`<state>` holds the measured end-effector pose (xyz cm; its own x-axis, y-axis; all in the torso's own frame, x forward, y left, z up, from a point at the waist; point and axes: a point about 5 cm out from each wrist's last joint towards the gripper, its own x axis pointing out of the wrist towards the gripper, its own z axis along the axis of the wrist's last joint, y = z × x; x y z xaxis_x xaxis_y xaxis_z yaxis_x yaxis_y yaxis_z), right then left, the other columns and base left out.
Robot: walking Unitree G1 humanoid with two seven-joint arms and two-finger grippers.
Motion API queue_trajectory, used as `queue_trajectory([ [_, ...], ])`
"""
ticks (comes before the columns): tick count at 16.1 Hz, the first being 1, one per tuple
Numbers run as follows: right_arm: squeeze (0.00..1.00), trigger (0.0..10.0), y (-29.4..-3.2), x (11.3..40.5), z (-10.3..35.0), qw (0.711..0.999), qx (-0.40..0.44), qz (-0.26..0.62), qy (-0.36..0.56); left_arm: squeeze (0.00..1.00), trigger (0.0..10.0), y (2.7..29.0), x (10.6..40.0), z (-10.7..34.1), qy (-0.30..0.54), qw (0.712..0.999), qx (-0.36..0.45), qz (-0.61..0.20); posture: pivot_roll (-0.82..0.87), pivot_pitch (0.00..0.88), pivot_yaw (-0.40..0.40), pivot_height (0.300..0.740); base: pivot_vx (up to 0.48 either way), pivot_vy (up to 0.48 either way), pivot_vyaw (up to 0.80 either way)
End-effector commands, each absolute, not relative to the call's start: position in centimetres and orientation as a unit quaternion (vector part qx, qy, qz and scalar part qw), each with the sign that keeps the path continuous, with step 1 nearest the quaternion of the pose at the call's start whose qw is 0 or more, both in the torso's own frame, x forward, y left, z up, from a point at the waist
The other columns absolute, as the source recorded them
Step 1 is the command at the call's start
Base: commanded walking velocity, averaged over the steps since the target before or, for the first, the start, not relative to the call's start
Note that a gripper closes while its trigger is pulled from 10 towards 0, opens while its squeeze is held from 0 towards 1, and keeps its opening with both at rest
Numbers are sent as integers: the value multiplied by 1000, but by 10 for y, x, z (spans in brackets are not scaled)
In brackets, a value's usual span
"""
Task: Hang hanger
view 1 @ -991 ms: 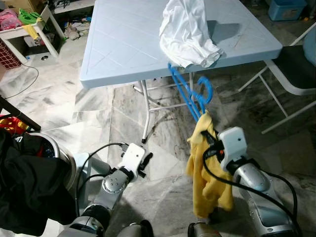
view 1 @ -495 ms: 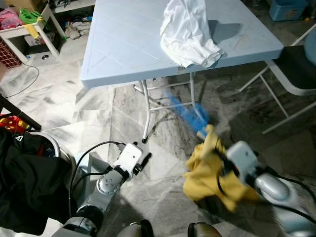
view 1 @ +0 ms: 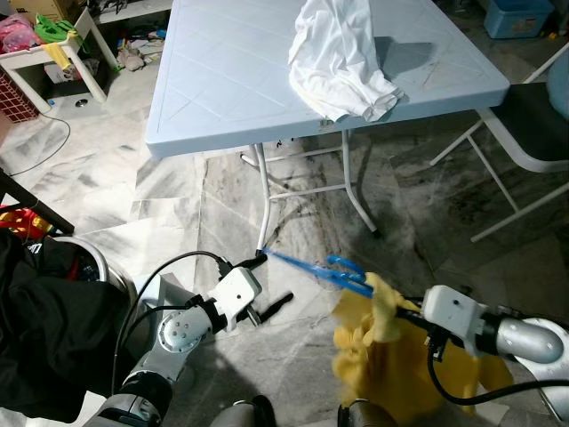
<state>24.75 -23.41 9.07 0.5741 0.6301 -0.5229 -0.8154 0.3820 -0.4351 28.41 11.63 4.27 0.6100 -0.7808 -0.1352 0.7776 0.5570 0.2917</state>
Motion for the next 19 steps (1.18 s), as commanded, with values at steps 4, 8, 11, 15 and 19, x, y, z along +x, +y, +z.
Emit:
queue_trajectory([
  [4, 0, 10000, -222, 248, 100, 791, -339, 497, 109, 1000, 10000, 124, 289, 50, -7, 868, 160, -470, -164, 190, 127, 740, 0, 0, 0],
  [8, 0, 10000, -224, 248, 109, 771, -344, 526, 101, 1000, 10000, 127, 298, 62, -4, 847, 161, -506, -172, 182, 117, 740, 0, 0, 0],
  [11, 0, 10000, -225, 250, 119, 768, -336, 537, 92, 1000, 10000, 128, 292, 57, 26, 805, 175, -566, -171, 177, 114, 740, 0, 0, 0],
  [15, 0, 10000, -224, 249, 126, 759, -329, 555, 90, 0, 10000, 129, 290, 56, 46, 775, 196, -599, -175, 180, 112, 740, 0, 0, 0],
  [19, 0, 10000, -233, 241, 130, 747, -311, 576, 116, 0, 10000, 133, 302, 67, 37, 787, 208, -580, -178, 180, 110, 740, 0, 0, 0],
])
